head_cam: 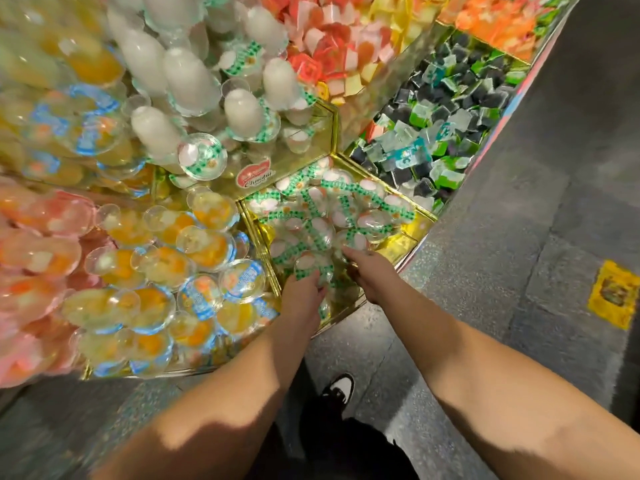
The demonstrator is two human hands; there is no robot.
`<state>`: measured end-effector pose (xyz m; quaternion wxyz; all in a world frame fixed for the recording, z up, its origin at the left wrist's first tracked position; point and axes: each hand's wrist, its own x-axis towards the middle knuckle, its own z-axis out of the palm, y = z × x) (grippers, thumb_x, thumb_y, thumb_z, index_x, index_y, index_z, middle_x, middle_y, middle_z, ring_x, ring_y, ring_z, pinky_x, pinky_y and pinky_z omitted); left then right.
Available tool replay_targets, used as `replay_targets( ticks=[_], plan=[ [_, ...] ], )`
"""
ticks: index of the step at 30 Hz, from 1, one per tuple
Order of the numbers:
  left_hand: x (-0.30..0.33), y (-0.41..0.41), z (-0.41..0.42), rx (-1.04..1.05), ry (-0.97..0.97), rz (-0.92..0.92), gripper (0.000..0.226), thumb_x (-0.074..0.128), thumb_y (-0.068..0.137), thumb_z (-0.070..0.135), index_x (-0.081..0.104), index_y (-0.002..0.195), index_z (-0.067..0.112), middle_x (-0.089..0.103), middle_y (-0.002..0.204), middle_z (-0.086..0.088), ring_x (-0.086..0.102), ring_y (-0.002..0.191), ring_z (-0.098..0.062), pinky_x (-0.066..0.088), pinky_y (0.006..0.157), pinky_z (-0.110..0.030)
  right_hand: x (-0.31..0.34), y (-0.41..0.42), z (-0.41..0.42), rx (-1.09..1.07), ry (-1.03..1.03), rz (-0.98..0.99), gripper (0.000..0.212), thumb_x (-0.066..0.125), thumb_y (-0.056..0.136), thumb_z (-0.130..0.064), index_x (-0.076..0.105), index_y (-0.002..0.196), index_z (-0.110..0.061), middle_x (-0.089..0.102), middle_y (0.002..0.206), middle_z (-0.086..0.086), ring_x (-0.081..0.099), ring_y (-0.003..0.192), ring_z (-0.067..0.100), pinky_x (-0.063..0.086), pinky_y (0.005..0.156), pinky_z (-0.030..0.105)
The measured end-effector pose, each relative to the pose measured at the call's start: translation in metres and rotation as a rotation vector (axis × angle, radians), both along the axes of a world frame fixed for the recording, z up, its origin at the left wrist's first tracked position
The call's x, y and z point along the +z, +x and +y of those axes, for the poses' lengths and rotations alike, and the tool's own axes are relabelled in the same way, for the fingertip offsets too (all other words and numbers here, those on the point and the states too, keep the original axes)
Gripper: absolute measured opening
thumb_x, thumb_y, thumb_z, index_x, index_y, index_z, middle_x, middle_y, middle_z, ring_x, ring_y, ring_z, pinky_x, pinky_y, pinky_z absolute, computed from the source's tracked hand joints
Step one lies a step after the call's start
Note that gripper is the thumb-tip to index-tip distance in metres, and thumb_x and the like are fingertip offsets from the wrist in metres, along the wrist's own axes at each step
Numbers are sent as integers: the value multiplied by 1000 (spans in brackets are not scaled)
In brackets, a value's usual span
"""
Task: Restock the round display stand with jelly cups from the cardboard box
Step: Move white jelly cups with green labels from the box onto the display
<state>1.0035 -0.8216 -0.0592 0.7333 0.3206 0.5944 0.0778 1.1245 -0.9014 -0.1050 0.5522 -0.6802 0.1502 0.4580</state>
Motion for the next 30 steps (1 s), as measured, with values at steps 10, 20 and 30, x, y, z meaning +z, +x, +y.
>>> replay_targets(
  ticks=[10, 20, 30],
  plan=[
    [-20, 7, -4, -10, 75, 32, 46, 59, 97, 17, 41, 138, 11, 57, 122, -7, 61, 93, -14, 52, 80, -28, 28, -8, 15, 81, -128, -132, 97, 80, 56, -60, 46, 138, -23, 59, 130, 1, 60, 114, 27, 51, 98, 49],
    [-20, 8, 1, -59, 77, 69, 49, 68, 90, 24, 48, 134, 12, 63, 117, -5, 64, 102, -23, 53, 92, -36, 23, 5, 13, 220, -187, -114, 114, 78, 53, -67, 38, 146, -13, 54, 136, 8, 58, 115, 30, 54, 94, 50],
    [60, -36, 10, -401, 99, 23, 50, 54, 96, 0, 48, 143, 17, 54, 131, -8, 58, 88, -9, 51, 68, -11, 92, -8, -14, 454, -338, -402, 63, 61, 72, -67, 56, 94, -8, 53, 90, 8, 52, 82, 24, 49, 82, 39]
  ],
)
